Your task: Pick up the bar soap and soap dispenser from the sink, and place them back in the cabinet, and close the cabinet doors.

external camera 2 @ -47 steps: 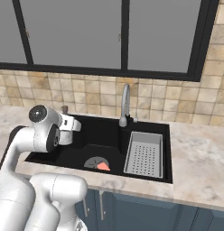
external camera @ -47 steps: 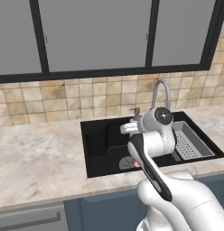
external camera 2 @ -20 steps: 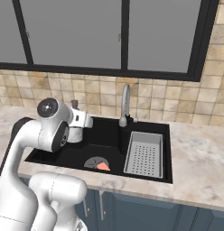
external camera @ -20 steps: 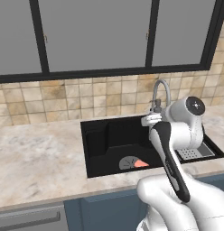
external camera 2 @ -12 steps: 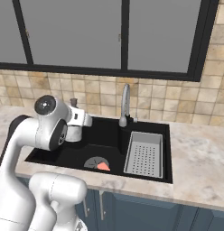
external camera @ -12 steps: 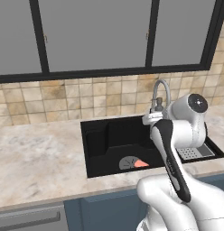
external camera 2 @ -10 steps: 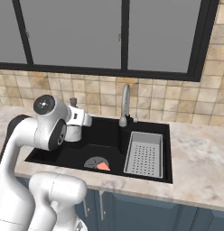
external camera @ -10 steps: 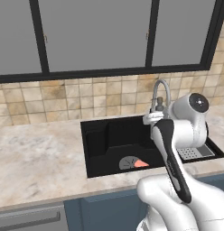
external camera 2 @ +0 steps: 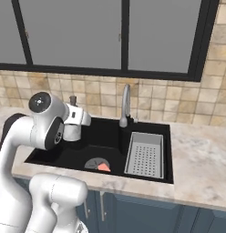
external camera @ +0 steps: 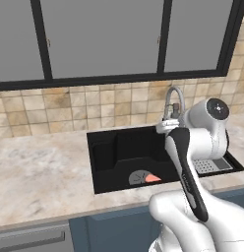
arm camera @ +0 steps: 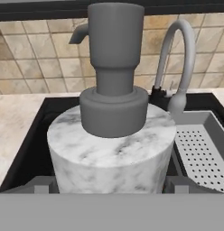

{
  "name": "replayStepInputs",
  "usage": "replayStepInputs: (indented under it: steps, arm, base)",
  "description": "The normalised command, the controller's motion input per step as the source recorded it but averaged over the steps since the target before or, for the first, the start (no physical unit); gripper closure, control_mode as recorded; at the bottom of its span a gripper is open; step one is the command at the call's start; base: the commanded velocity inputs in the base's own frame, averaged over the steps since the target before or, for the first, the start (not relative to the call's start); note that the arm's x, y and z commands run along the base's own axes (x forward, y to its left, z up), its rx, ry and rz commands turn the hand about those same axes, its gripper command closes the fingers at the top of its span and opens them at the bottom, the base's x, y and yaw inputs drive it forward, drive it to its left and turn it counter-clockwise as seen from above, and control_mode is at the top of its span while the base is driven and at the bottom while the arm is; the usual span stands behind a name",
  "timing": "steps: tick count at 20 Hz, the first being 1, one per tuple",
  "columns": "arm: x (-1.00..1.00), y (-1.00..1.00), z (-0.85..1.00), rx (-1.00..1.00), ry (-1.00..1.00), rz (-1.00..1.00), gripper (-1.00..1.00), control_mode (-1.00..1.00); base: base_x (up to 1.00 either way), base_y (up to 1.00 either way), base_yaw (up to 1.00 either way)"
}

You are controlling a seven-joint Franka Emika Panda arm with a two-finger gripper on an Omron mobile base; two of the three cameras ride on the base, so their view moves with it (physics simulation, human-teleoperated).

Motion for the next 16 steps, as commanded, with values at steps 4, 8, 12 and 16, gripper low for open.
replayStepInputs:
  steps: [4, 8, 12, 16]
  arm:
    - [0.0, 0.0, 0.0, 0.0, 0.0, 0.0, 1.0, 1.0]
    - [0.0, 0.0, 0.0, 0.0, 0.0, 0.0, 1.0, 1.0]
    - [0.0, 0.0, 0.0, 0.0, 0.0, 0.0, 1.0, 1.0]
    - [0.0, 0.0, 0.0, 0.0, 0.0, 0.0, 1.0, 1.0]
  base:
    - [-0.67, -0.11, -0.02]
    - [-0.78, -0.11, 0.0]
    - [-0.62, -0.12, 0.0]
    - [-0.61, -0.21, 0.0]
